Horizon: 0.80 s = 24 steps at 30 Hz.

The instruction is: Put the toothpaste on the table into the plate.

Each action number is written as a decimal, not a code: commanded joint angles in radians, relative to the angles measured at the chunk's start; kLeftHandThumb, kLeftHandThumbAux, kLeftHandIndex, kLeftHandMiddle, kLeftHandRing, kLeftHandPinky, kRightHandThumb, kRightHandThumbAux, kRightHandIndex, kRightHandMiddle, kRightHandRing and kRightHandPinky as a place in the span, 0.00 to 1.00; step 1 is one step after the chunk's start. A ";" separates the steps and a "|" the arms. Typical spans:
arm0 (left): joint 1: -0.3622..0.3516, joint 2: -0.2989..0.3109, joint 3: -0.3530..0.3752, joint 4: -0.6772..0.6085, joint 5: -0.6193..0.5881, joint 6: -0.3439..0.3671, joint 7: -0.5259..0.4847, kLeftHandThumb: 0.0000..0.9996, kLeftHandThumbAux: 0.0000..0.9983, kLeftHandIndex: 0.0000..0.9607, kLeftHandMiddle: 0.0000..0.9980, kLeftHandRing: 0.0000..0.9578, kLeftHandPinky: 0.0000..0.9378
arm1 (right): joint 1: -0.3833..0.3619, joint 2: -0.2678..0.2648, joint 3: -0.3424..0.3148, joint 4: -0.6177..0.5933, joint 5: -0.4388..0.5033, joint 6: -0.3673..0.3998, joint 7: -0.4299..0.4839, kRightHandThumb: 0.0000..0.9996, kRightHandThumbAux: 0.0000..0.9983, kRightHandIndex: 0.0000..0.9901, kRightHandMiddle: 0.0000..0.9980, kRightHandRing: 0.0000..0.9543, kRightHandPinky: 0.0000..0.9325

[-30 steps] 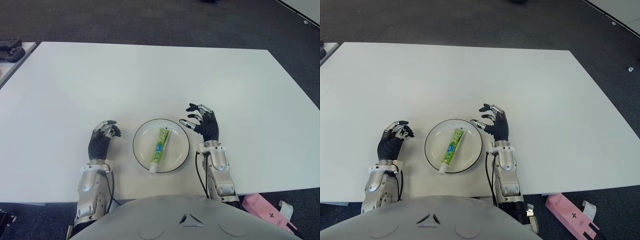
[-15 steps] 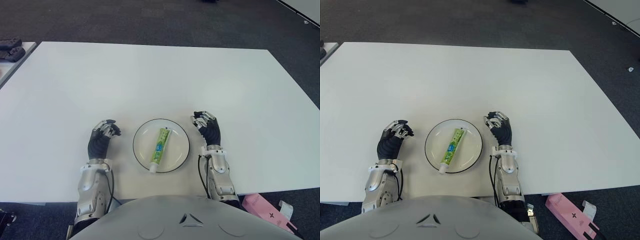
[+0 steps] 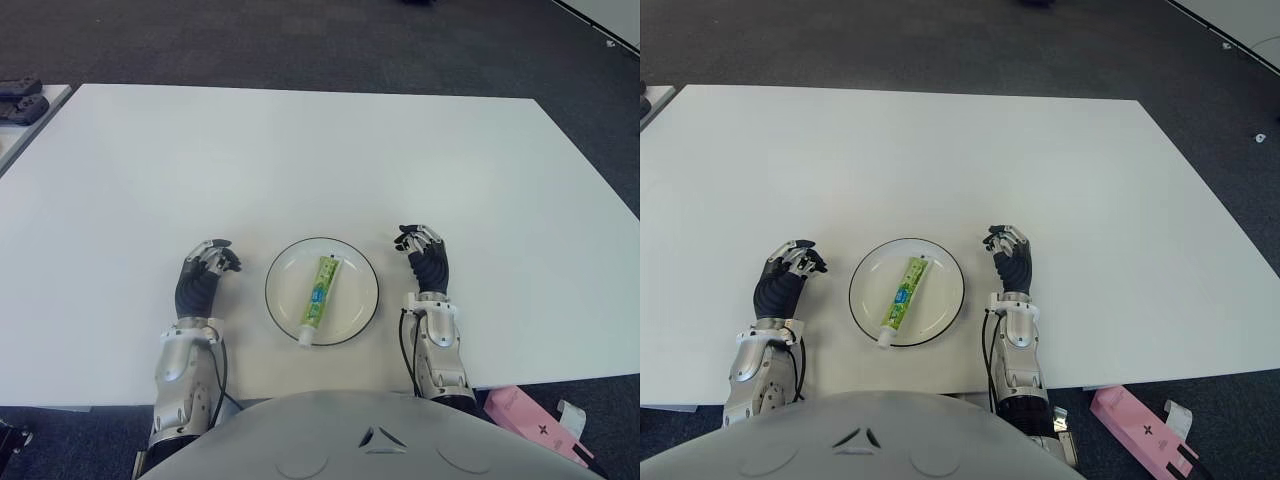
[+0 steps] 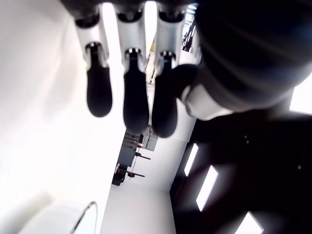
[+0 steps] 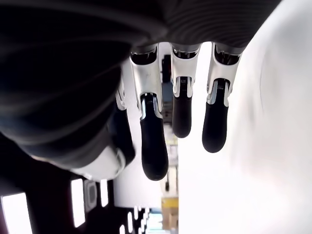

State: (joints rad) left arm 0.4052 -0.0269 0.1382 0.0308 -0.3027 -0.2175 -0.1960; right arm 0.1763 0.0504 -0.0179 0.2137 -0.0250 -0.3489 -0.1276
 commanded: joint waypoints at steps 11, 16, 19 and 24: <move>0.001 0.012 -0.004 0.021 0.017 0.040 0.005 0.71 0.72 0.45 0.59 0.59 0.57 | 0.013 0.021 0.000 0.019 -0.008 -0.001 -0.021 0.70 0.73 0.44 0.60 0.60 0.61; 0.001 0.012 -0.004 0.013 0.023 0.053 0.016 0.71 0.72 0.45 0.58 0.59 0.56 | 0.018 0.027 0.000 0.018 -0.001 0.001 -0.025 0.70 0.73 0.44 0.59 0.60 0.60; 0.001 0.012 -0.005 0.006 0.028 0.060 0.019 0.71 0.72 0.45 0.58 0.59 0.57 | 0.015 0.029 -0.004 0.028 0.007 -0.010 -0.024 0.70 0.73 0.44 0.60 0.60 0.61; 0.000 0.016 -0.006 -0.002 0.031 0.066 0.014 0.71 0.72 0.45 0.59 0.59 0.57 | 0.014 0.030 -0.005 0.038 0.015 -0.014 -0.022 0.70 0.73 0.44 0.60 0.60 0.60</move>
State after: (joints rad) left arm 0.3975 -0.0144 0.1382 0.0157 -0.2869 -0.1851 -0.1924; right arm 0.1862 0.0509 -0.0208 0.2316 -0.0236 -0.3579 -0.1480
